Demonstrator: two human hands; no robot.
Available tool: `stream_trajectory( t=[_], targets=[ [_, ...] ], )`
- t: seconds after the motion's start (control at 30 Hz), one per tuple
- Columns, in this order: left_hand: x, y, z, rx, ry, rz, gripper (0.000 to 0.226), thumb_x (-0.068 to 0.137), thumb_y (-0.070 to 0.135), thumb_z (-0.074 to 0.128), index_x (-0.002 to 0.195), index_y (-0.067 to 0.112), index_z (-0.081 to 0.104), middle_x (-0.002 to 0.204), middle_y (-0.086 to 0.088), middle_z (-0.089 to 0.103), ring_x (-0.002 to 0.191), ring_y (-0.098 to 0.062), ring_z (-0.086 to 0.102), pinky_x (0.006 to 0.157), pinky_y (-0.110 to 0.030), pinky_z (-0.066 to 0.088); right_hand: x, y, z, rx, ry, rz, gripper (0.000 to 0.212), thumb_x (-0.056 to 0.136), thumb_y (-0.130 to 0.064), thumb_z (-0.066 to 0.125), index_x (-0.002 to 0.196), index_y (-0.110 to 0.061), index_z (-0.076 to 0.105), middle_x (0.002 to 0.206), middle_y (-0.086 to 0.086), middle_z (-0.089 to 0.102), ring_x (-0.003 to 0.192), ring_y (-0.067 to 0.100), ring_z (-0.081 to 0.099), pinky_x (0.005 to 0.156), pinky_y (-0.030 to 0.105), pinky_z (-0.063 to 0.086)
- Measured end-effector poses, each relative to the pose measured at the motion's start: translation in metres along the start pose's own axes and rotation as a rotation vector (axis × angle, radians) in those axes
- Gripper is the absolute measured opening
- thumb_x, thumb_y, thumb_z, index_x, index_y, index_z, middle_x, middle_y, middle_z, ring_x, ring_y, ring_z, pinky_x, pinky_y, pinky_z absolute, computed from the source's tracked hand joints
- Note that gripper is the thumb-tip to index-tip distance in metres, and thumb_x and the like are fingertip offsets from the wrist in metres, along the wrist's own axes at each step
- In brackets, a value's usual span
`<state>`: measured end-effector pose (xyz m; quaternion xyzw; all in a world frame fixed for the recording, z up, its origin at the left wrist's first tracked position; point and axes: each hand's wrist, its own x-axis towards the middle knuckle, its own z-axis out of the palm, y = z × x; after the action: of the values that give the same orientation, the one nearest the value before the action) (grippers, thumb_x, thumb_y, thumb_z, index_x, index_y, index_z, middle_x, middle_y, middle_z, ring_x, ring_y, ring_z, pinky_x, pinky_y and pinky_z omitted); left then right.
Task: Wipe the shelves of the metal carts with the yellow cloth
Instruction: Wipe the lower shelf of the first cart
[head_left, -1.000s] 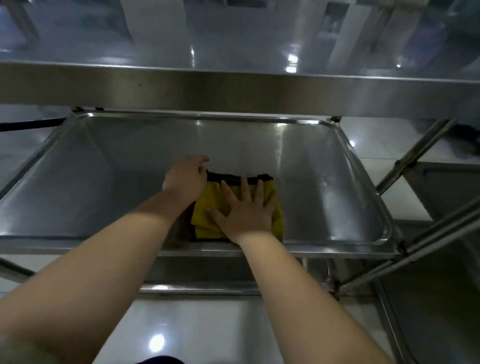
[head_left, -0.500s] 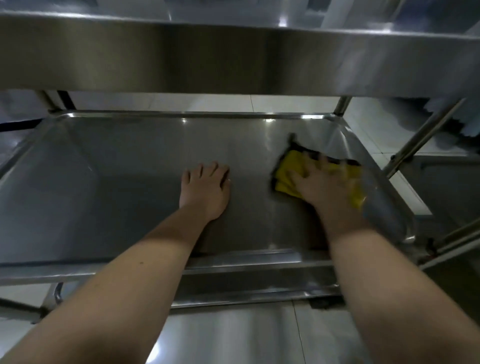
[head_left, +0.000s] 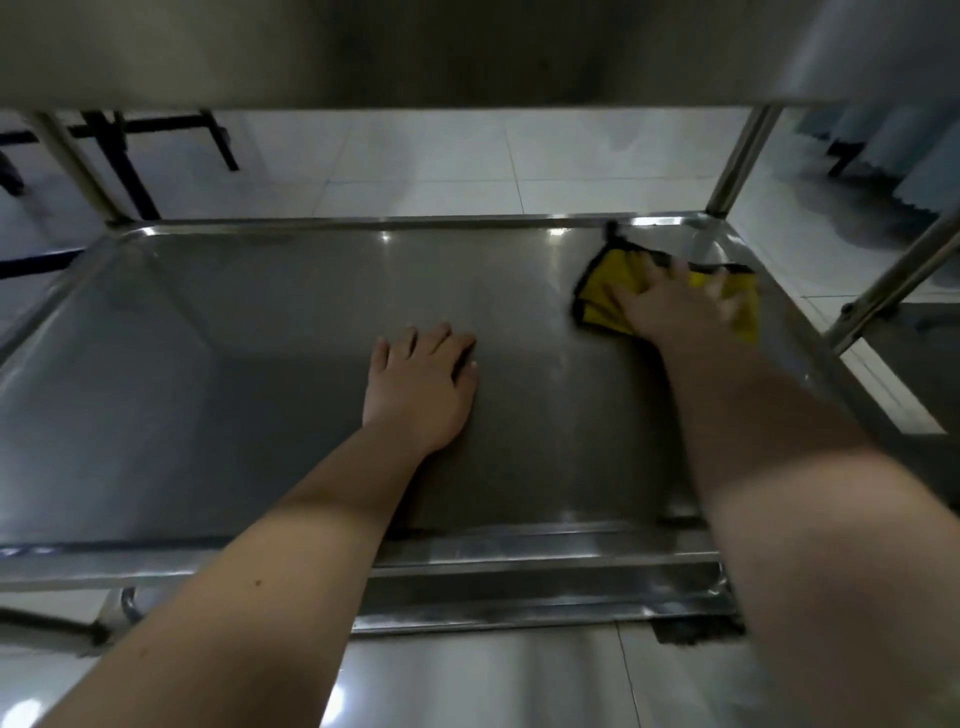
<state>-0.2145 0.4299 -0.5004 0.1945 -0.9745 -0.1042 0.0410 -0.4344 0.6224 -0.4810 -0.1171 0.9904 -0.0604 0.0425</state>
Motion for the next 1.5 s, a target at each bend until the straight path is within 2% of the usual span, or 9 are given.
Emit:
stream_trajectory(
  t=[0.13, 0.23, 0.33, 0.43, 0.7, 0.93, 1.2, 1.37, 1.5],
  targets=[
    [-0.004, -0.003, 0.002, 0.011, 0.019, -0.017, 0.049, 0.104, 0.046, 0.025, 0.152, 0.034, 0.026, 0.163, 0.007, 0.018, 0.151, -0.024, 0.010, 0.122, -0.047, 0.002, -0.029, -0.089, 0.019, -0.083, -0.067, -0.356, 0.076, 0.088, -0.080, 0.019, 0.154, -0.046, 0.002, 0.165, -0.006, 0.000, 0.149, 0.040, -0.004, 0.115, 0.063, -0.005],
    [-0.005, -0.008, 0.000, -0.008, 0.017, -0.010, 0.049, 0.104, 0.045, 0.027, 0.151, 0.033, 0.029, 0.162, 0.006, 0.021, 0.150, -0.024, 0.012, 0.122, -0.047, 0.002, -0.037, -0.046, 0.021, -0.094, -0.073, -0.467, 0.076, 0.085, -0.084, 0.012, 0.152, -0.050, 0.001, 0.165, -0.009, 0.003, 0.150, 0.034, -0.001, 0.119, 0.057, -0.002],
    [-0.005, -0.006, -0.001, -0.028, 0.018, -0.001, 0.047, 0.104, 0.045, 0.028, 0.149, 0.034, 0.032, 0.162, 0.005, 0.022, 0.150, -0.025, 0.012, 0.122, -0.047, 0.002, -0.026, 0.051, 0.006, -0.067, -0.062, -0.285, 0.086, 0.073, -0.093, -0.003, 0.150, -0.054, -0.001, 0.165, -0.010, 0.002, 0.151, 0.031, -0.001, 0.119, 0.057, -0.001],
    [-0.004, 0.000, 0.001, -0.029, 0.012, 0.011, 0.047, 0.104, 0.044, 0.026, 0.150, 0.034, 0.031, 0.163, 0.004, 0.020, 0.150, -0.027, 0.011, 0.122, -0.049, 0.002, -0.048, 0.093, -0.005, -0.071, -0.075, -0.005, 0.072, 0.084, -0.084, 0.013, 0.149, -0.057, -0.002, 0.164, -0.012, -0.004, 0.150, 0.034, -0.005, 0.118, 0.059, -0.004],
    [-0.009, -0.005, -0.004, -0.077, 0.000, -0.009, 0.047, 0.104, 0.042, 0.028, 0.151, 0.034, 0.030, 0.162, 0.004, 0.022, 0.150, -0.027, 0.012, 0.122, -0.049, 0.003, -0.176, -0.008, 0.021, -0.114, -0.124, -0.370, 0.077, 0.076, -0.089, 0.008, 0.146, -0.060, -0.009, 0.162, -0.017, -0.012, 0.150, 0.031, -0.012, 0.118, 0.054, -0.010],
    [-0.011, 0.004, -0.001, -0.086, 0.010, -0.006, 0.044, 0.103, 0.041, 0.030, 0.146, 0.031, 0.037, 0.161, 0.001, 0.025, 0.149, -0.031, 0.015, 0.120, -0.051, 0.005, -0.164, 0.101, -0.012, -0.069, -0.187, 0.059, 0.083, 0.072, -0.089, 0.008, 0.146, -0.058, -0.013, 0.162, -0.015, -0.017, 0.149, 0.031, -0.016, 0.118, 0.057, -0.006],
    [-0.009, -0.014, -0.015, -0.386, 0.018, -0.030, 0.042, 0.102, 0.018, 0.040, 0.143, 0.024, 0.047, 0.155, -0.005, 0.038, 0.144, -0.028, 0.029, 0.118, -0.037, 0.021, -0.222, -0.064, 0.018, -0.085, -0.234, -0.217, 0.074, 0.089, -0.079, 0.017, 0.150, -0.050, -0.014, 0.161, -0.008, -0.022, 0.146, 0.042, -0.020, 0.113, 0.064, -0.011],
    [-0.055, -0.015, -0.045, -0.596, 0.130, 0.132, 0.035, 0.096, 0.011, 0.055, 0.130, 0.019, 0.060, 0.131, -0.001, 0.055, 0.121, -0.015, 0.049, 0.093, -0.012, 0.028, -0.241, -0.026, -0.002, 0.396, -0.046, -0.380, 0.059, 0.095, -0.050, 0.054, 0.148, -0.031, 0.039, 0.160, 0.000, 0.027, 0.149, 0.024, 0.017, 0.118, 0.036, 0.021],
    [-0.112, 0.012, -0.035, -0.416, 0.042, 0.456, 0.023, 0.092, 0.024, 0.064, 0.113, 0.020, 0.072, 0.115, -0.001, 0.068, 0.111, -0.021, 0.058, 0.095, -0.023, 0.038, -0.262, 0.031, -0.002, 0.418, 0.040, -0.513, 0.039, 0.081, -0.032, 0.077, 0.116, -0.016, 0.072, 0.129, -0.005, 0.059, 0.125, 0.015, 0.050, 0.103, 0.028, 0.040]
  ],
)
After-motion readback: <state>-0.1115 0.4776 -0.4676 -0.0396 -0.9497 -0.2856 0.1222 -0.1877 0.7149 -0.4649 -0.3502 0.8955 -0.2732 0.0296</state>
